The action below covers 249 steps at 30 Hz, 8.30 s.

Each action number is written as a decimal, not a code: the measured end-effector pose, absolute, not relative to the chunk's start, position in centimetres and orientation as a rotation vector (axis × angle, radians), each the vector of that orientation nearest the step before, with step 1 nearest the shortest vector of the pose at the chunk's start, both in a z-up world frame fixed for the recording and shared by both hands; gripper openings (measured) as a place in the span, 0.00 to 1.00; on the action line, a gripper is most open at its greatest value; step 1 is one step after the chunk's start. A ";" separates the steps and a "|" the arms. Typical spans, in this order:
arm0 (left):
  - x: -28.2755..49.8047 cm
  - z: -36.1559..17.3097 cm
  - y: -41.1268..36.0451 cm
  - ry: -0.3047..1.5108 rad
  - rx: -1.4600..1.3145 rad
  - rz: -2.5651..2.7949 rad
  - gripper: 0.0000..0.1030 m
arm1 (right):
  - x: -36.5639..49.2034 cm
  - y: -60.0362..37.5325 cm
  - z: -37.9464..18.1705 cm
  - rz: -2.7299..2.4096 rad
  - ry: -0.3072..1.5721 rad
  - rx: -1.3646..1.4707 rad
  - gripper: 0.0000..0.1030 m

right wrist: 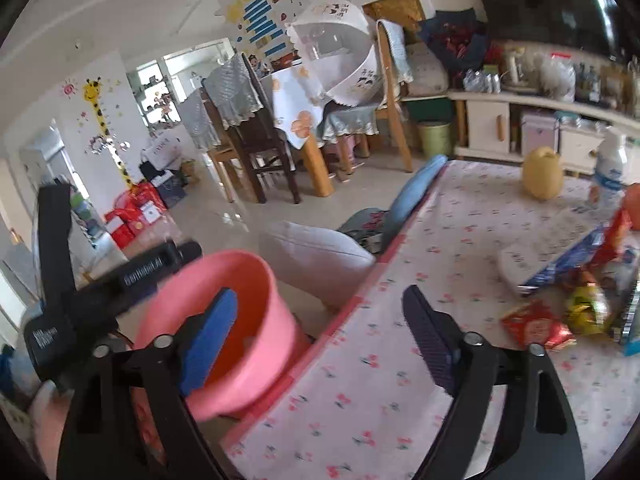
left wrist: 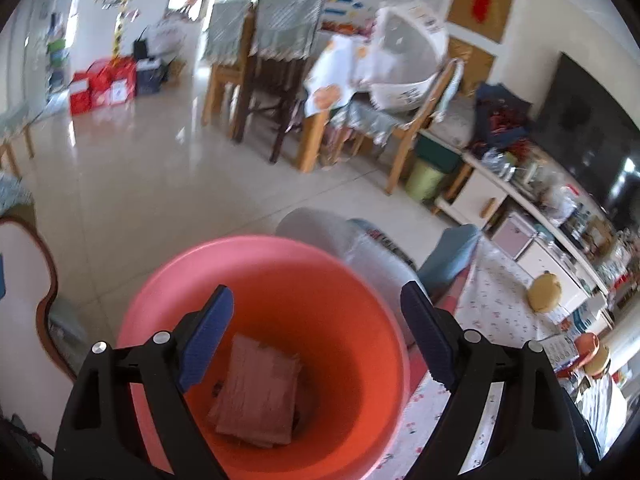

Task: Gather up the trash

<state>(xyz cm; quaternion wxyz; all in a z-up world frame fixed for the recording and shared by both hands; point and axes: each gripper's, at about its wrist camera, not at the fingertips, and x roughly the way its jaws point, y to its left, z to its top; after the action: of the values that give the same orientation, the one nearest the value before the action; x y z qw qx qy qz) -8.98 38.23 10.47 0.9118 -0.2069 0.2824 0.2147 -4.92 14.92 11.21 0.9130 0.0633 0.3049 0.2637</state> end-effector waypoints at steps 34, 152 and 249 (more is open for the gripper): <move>-7.7 11.5 21.4 0.461 -0.081 0.085 0.85 | -9.9 -0.9 9.1 0.311 0.625 0.103 0.92; -3.0 6.6 11.2 0.719 -0.034 -0.305 0.41 | -5.0 -16.5 5.4 0.180 0.786 0.283 0.39; -9.5 9.7 36.4 0.504 -0.455 0.106 0.61 | -6.4 13.3 11.9 0.654 0.735 0.120 0.38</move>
<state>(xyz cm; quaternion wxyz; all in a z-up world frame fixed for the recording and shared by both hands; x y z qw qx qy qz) -9.53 36.37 9.69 0.9415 -0.2232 0.2471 0.0521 -6.39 13.29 11.88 0.8797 0.0574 0.3526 0.3139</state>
